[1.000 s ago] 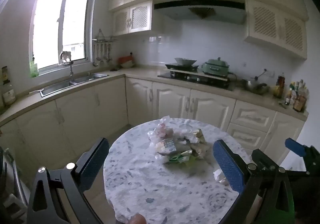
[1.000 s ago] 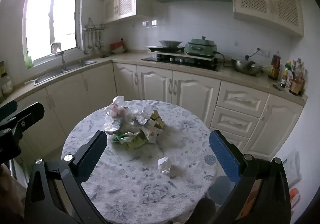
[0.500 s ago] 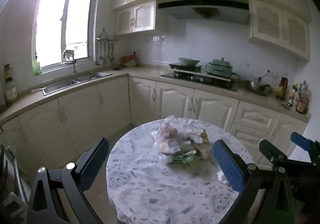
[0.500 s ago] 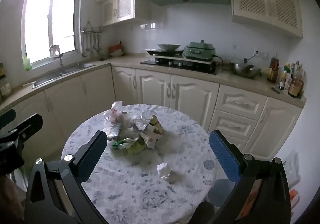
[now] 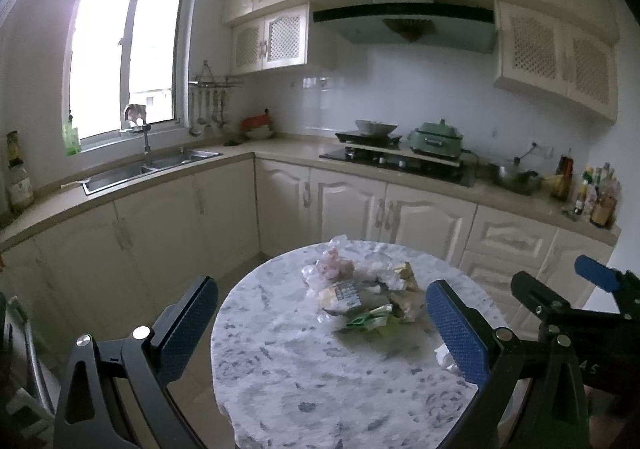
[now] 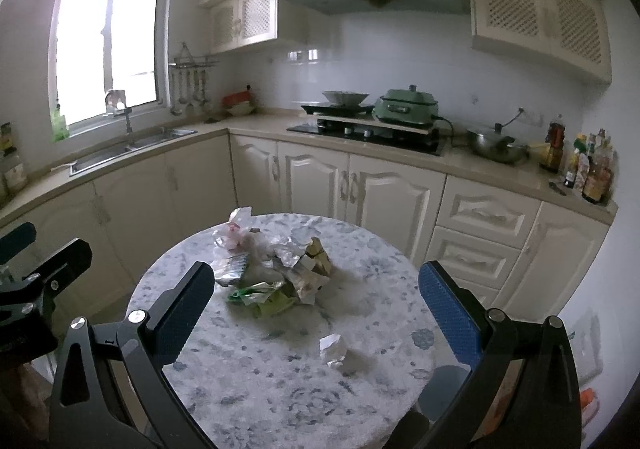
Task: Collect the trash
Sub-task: 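Move both tools toward the trash pile on the table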
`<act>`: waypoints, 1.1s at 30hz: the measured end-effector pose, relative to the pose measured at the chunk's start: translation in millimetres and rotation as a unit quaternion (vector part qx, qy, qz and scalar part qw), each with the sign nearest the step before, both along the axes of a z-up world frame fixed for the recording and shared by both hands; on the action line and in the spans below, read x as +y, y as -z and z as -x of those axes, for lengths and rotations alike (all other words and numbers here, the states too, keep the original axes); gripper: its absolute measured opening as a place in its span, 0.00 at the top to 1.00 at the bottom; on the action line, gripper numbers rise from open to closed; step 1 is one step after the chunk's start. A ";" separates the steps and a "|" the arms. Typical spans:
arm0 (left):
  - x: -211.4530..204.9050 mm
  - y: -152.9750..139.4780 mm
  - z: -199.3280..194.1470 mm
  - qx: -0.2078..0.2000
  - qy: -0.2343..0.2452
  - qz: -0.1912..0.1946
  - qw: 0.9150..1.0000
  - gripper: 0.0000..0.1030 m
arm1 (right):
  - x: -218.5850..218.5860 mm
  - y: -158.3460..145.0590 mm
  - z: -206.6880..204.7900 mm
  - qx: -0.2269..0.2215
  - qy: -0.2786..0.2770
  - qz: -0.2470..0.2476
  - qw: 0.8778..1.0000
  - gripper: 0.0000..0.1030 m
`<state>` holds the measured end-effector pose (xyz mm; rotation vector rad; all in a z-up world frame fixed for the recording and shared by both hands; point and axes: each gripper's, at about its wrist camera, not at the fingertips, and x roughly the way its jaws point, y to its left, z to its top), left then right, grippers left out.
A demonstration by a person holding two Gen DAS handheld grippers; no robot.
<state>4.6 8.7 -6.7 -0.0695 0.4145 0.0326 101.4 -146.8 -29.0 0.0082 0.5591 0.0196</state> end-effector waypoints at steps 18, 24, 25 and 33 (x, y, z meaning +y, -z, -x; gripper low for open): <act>1.3 24.2 -44.5 0.034 0.015 0.013 0.999 0.01 | -2.4 39.0 -30.2 0.060 -0.006 0.002 0.998 0.00; -0.3 44.6 -75.3 0.073 0.018 0.007 0.997 0.01 | -4.9 64.2 -45.3 0.090 -0.009 -0.008 0.996 0.00; -0.1 48.6 -80.2 0.080 0.018 0.008 0.997 0.01 | -5.2 70.7 -48.4 0.098 -0.011 -0.009 0.995 0.00; -1.2 79.5 -119.1 0.127 0.020 0.007 0.992 0.01 | -13.7 129.5 -69.1 0.158 -0.021 -0.015 0.987 0.03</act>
